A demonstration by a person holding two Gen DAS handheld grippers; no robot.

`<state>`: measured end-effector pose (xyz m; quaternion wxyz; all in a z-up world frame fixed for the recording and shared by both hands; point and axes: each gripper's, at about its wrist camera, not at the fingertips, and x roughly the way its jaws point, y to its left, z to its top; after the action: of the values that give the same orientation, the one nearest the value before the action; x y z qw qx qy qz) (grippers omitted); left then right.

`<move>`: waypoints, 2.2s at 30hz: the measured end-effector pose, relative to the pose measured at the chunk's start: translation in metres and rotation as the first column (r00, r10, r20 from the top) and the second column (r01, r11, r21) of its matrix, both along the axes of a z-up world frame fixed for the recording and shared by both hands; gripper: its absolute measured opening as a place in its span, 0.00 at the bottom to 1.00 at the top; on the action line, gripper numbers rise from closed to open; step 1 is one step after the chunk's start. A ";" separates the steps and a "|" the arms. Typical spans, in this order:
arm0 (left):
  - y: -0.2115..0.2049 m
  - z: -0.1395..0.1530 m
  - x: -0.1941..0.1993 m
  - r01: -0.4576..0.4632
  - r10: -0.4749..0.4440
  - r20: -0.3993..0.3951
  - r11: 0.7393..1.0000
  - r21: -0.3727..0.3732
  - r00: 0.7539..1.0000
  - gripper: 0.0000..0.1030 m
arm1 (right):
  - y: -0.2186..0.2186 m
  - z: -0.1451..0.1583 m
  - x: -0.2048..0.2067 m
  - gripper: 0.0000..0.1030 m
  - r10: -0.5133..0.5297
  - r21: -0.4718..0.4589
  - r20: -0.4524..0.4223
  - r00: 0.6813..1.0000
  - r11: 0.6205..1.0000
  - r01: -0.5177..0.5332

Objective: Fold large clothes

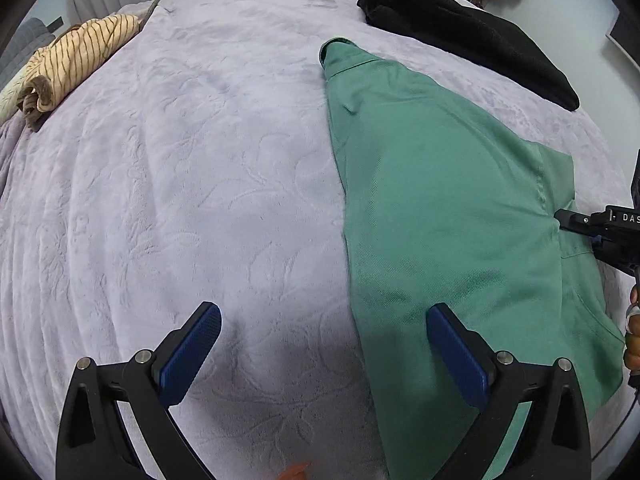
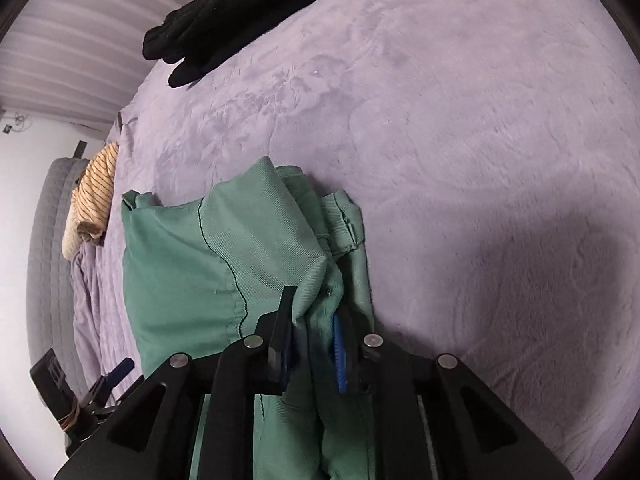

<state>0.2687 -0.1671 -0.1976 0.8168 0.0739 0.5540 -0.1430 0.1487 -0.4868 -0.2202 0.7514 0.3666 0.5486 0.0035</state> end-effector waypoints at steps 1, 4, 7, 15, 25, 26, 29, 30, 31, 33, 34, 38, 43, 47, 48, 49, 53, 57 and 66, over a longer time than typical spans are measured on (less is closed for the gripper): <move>0.000 0.006 -0.002 0.004 -0.004 0.001 1.000 0.011 1.000 1.00 | -0.001 0.003 -0.003 0.20 -0.006 0.005 -0.004 1.000 1.000 0.006; 0.004 0.024 -0.012 0.022 -0.022 0.007 1.000 0.006 1.000 1.00 | -0.001 0.029 -0.018 0.25 0.006 -0.044 -0.007 1.000 0.999 -0.007; 0.003 0.036 -0.035 0.047 -0.048 -0.017 0.998 -0.045 0.999 1.00 | 0.007 0.063 -0.044 0.29 0.051 -0.068 0.039 0.998 0.997 -0.048; 0.003 0.000 -0.100 0.086 -0.087 -0.111 0.996 -0.011 0.990 1.00 | 0.052 0.063 -0.111 0.09 0.183 -0.122 -0.082 0.980 0.974 -0.192; 0.010 0.003 -0.107 0.031 -0.033 -0.147 0.999 -0.019 0.989 1.00 | 0.018 0.021 -0.143 0.11 0.039 0.039 -0.079 0.996 0.999 -0.036; 0.014 0.006 -0.104 0.014 -0.018 -0.152 0.999 -0.029 0.988 1.00 | 0.014 0.026 -0.145 0.16 0.027 0.064 -0.070 0.997 0.998 -0.022; 0.030 0.011 -0.088 -0.059 0.038 -0.194 0.993 -0.104 0.980 1.00 | 0.004 0.047 -0.149 0.48 0.011 0.065 -0.015 1.000 0.998 -0.010; 0.035 0.010 -0.081 -0.083 0.052 -0.215 0.987 -0.137 0.975 1.00 | -0.003 0.055 -0.147 0.74 0.008 0.065 0.024 1.000 0.998 -0.010; 0.039 0.009 -0.074 -0.097 0.055 -0.237 0.981 -0.170 0.970 1.00 | -0.008 0.058 -0.143 0.83 0.008 0.077 0.051 0.999 0.997 -0.012; 0.040 0.003 -0.062 -0.114 0.054 -0.268 0.970 -0.214 0.962 1.00 | -0.018 0.060 -0.130 0.82 0.006 0.114 0.075 0.997 0.993 -0.015; 0.038 0.001 -0.057 -0.111 0.044 -0.275 0.966 -0.233 0.960 1.00 | -0.024 0.055 -0.120 0.82 0.006 0.141 0.078 0.997 0.990 -0.017; 0.015 -0.011 -0.049 -0.060 -0.036 -0.314 0.954 -0.293 0.949 1.00 | -0.027 0.031 -0.083 0.82 0.031 0.182 0.042 0.999 0.983 -0.038; -0.017 -0.034 -0.048 -0.015 -0.094 -0.362 0.957 -0.288 0.928 1.00 | -0.030 0.005 -0.049 0.82 0.055 0.234 0.025 0.998 0.970 -0.059; -0.027 -0.047 -0.045 -0.017 -0.100 -0.384 0.956 -0.291 0.918 1.00 | -0.023 -0.005 -0.028 0.83 0.102 0.252 0.034 0.994 0.962 -0.107; -0.032 -0.048 -0.043 -0.011 -0.104 -0.382 0.958 -0.288 0.918 1.00 | -0.020 -0.007 -0.022 0.83 0.118 0.255 0.035 0.992 0.959 -0.123; -0.035 -0.050 -0.042 -0.006 -0.109 -0.384 0.958 -0.286 0.917 1.00 | -0.018 -0.010 -0.018 0.82 0.127 0.257 0.038 0.991 0.957 -0.132; -0.041 -0.054 -0.036 -0.002 -0.120 -0.400 0.957 -0.291 0.909 1.00 | -0.008 -0.012 -0.003 0.82 0.142 0.282 0.071 0.987 0.947 -0.157; -0.041 -0.052 -0.036 0.002 -0.125 -0.386 0.953 -0.304 0.914 0.93 | 0.002 -0.019 0.009 0.81 0.143 0.282 0.059 0.988 0.947 -0.154; -0.018 0.007 -0.057 0.089 -0.197 -0.252 0.919 -0.385 0.947 0.40 | 0.001 -0.006 -0.010 0.18 0.022 0.447 0.096 0.995 0.892 -0.063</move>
<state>0.2119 -0.1854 -0.1909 0.7147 -0.0614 0.6222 -0.3135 0.1392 -0.4858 -0.2259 0.6696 0.5179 0.5070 0.1627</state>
